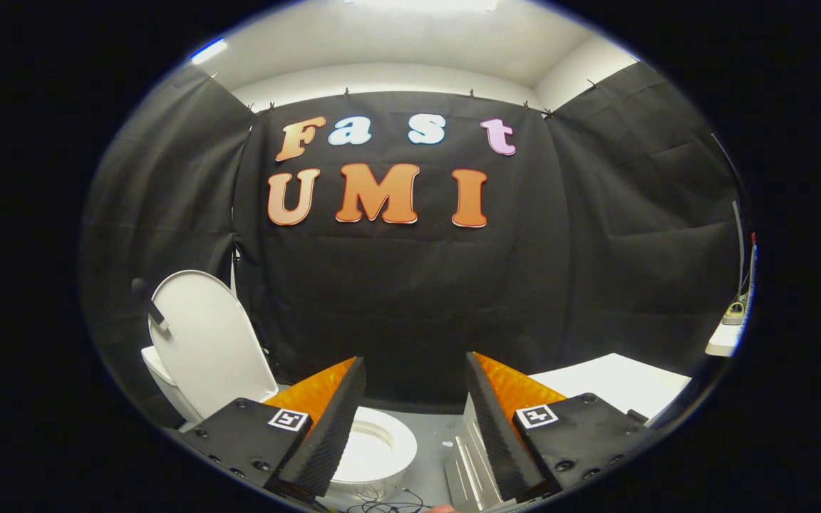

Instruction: Open the toilet lid.

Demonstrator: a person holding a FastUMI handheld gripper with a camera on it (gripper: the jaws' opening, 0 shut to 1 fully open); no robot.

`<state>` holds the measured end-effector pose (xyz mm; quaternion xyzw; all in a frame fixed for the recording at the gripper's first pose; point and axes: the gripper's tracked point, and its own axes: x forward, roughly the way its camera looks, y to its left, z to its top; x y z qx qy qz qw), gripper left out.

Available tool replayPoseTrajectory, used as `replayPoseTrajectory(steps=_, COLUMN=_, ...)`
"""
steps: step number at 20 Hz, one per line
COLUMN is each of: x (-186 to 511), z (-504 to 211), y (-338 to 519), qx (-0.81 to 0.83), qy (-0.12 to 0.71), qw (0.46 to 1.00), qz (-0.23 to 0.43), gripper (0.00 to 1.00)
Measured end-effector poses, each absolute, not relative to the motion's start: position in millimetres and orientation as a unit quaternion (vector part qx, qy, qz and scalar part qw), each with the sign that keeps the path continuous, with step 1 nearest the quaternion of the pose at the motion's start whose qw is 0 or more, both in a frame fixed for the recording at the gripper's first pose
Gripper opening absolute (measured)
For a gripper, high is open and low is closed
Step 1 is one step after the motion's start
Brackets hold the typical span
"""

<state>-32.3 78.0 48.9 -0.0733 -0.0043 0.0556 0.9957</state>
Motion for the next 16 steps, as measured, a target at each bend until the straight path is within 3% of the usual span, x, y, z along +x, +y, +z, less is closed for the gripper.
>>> replayPoseTrajectory(steps=16, x=-66, z=-2, y=36, qx=-0.061, qy=-0.003, qw=0.996, qz=0.068, gripper=0.91)
